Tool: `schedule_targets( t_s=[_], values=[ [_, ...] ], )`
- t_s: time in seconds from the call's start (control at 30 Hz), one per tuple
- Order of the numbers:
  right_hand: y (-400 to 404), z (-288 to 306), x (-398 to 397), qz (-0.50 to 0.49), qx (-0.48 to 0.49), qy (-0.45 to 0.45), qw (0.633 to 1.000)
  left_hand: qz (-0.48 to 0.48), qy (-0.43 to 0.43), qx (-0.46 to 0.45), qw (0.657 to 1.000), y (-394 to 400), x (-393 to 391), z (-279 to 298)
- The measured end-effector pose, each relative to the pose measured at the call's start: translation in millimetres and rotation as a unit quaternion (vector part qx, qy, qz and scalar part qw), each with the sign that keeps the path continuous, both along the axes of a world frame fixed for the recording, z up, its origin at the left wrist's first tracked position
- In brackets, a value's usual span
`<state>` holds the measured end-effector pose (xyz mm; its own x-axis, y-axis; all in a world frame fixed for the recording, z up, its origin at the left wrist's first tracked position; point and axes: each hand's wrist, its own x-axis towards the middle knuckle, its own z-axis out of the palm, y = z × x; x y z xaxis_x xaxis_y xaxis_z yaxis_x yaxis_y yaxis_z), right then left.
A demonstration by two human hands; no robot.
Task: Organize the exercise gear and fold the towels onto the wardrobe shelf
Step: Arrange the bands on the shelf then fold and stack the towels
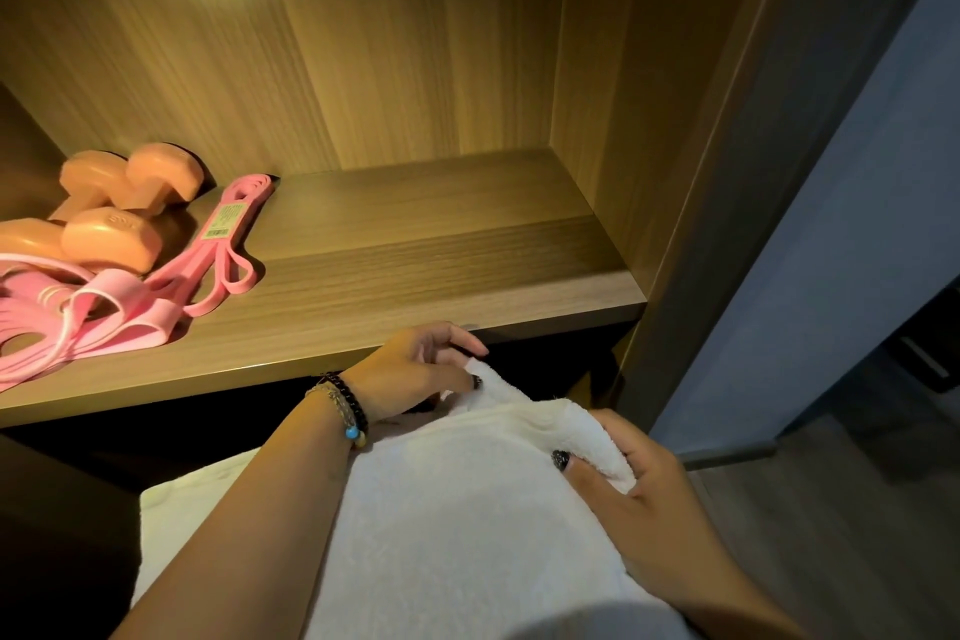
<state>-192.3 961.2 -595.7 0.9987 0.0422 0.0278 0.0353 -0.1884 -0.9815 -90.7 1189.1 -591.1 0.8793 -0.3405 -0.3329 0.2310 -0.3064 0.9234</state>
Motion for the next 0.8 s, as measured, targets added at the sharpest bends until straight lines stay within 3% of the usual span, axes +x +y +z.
schedule_targets(
  t_s=[0.1,0.17,0.3,0.47,0.6,0.8],
  values=[
    [-7,-6,-2,0.034,-0.033,0.018,0.999,-0.047,0.012,0.128,0.991,-4,0,-6],
    [-10,-6,-3,0.039,-0.038,0.01,0.998,-0.062,0.017,0.158,0.985,-5,0,-7],
    [-10,-2,-5,0.06,-0.031,0.034,0.997,0.014,0.02,0.046,0.999,-2,-5,0],
    [-8,8,-3,0.063,-0.012,0.08,0.995,0.025,0.025,-0.016,0.999,0,-13,5],
    [-8,41,6,0.112,0.019,0.064,0.992,0.068,-0.015,-0.125,0.99,-2,-13,16],
    [6,91,14,0.21,0.13,0.037,0.968,-0.001,-0.093,-0.057,0.994,-3,-19,67]
  ],
)
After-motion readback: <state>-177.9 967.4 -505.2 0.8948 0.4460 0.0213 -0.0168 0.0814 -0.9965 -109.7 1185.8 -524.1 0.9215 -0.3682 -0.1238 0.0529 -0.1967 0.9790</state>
